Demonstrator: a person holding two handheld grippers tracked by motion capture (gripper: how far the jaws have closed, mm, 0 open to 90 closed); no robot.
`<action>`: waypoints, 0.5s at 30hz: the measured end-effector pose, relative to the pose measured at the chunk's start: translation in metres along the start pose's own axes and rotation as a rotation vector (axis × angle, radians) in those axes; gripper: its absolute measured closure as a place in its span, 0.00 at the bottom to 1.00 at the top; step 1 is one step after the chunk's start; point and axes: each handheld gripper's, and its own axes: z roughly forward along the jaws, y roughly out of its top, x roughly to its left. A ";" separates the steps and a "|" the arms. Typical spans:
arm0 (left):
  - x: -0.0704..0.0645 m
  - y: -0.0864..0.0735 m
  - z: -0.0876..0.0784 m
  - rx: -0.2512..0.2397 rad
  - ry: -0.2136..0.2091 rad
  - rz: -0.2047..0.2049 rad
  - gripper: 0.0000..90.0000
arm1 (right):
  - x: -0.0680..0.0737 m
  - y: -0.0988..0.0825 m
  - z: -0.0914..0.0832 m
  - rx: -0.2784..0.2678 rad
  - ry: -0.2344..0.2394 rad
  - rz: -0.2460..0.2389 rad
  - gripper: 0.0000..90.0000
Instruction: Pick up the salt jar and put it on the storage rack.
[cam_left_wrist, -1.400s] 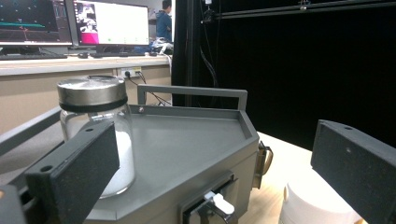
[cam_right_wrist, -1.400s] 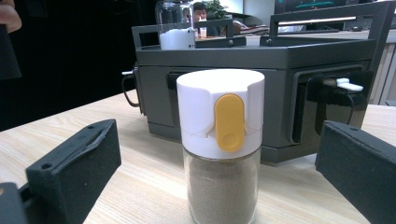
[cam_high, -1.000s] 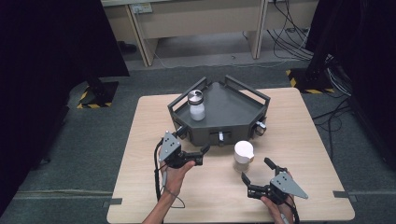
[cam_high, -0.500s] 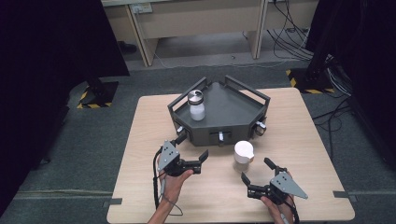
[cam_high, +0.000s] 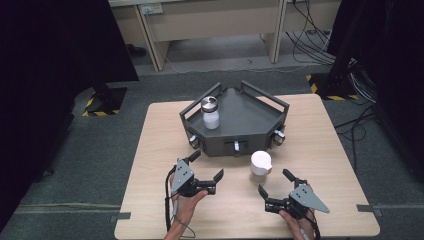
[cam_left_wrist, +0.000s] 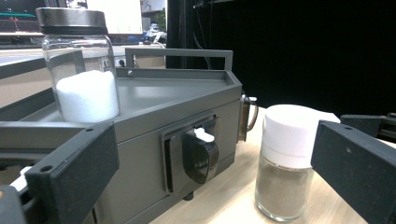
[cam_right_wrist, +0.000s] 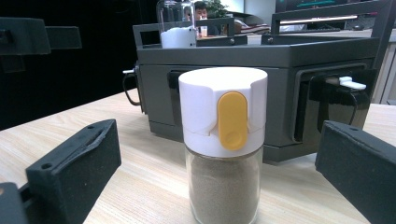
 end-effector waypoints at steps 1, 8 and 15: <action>0.000 -0.001 -0.001 -0.002 0.000 0.000 0.00 | 0.000 0.000 0.000 0.000 0.000 -0.001 0.00; -0.003 -0.005 -0.009 -0.003 -0.003 0.012 0.00 | 0.001 0.000 0.000 -0.001 0.003 -0.002 0.00; -0.007 -0.011 -0.017 0.000 -0.002 0.035 0.00 | 0.001 0.000 0.000 -0.002 0.004 -0.004 0.00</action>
